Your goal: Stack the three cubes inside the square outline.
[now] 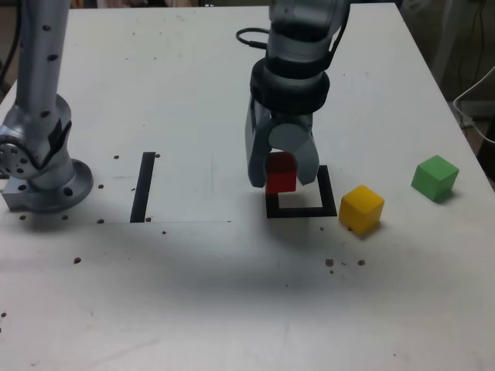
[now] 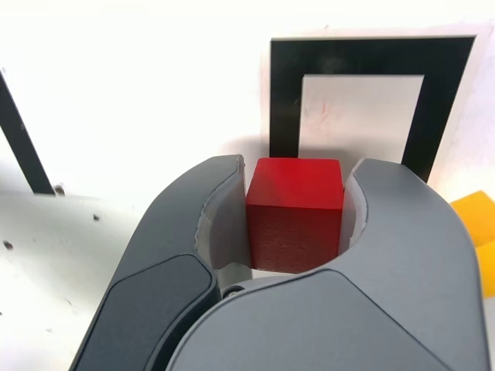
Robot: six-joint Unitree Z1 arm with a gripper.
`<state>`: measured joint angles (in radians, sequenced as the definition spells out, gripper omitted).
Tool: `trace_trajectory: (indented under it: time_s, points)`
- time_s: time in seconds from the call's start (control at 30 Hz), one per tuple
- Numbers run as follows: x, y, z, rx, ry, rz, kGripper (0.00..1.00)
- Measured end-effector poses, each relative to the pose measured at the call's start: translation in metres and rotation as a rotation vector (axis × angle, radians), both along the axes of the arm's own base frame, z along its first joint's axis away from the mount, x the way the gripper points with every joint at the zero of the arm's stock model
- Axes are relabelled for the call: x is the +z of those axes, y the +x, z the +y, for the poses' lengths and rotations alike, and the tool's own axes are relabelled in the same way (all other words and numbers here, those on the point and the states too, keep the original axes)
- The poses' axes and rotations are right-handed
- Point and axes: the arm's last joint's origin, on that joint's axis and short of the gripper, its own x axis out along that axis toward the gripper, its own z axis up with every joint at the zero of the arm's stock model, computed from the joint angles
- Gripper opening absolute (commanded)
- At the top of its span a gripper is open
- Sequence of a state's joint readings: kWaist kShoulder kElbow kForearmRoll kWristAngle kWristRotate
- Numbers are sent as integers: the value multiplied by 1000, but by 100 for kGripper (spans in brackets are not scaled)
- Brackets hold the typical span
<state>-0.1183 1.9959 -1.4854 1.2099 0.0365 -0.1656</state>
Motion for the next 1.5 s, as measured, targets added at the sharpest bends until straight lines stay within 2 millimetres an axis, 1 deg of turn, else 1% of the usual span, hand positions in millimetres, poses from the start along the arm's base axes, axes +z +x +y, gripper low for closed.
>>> trace_trajectory:
  time_s: [0.17,0.33,0.57,0.73,1.07,1.23,1.3,1.37,1.43,1.5]
  points:
    - [-6,8,7,-15,1,6,12]
    - [-10,13,9,-11,1,3,12]
    - [-17,25,11,-2,-3,-17,12]
    - [-22,31,13,4,-5,-28,15]
    - [-25,29,16,12,-1,-10,20]
    - [-27,28,16,9,-3,0,25]
    - [-27,27,16,8,-6,3,29]
    - [-27,26,16,8,-7,9,35]
    - [-28,26,16,6,-8,11,45]
    - [-28,26,16,4,-8,13,58]
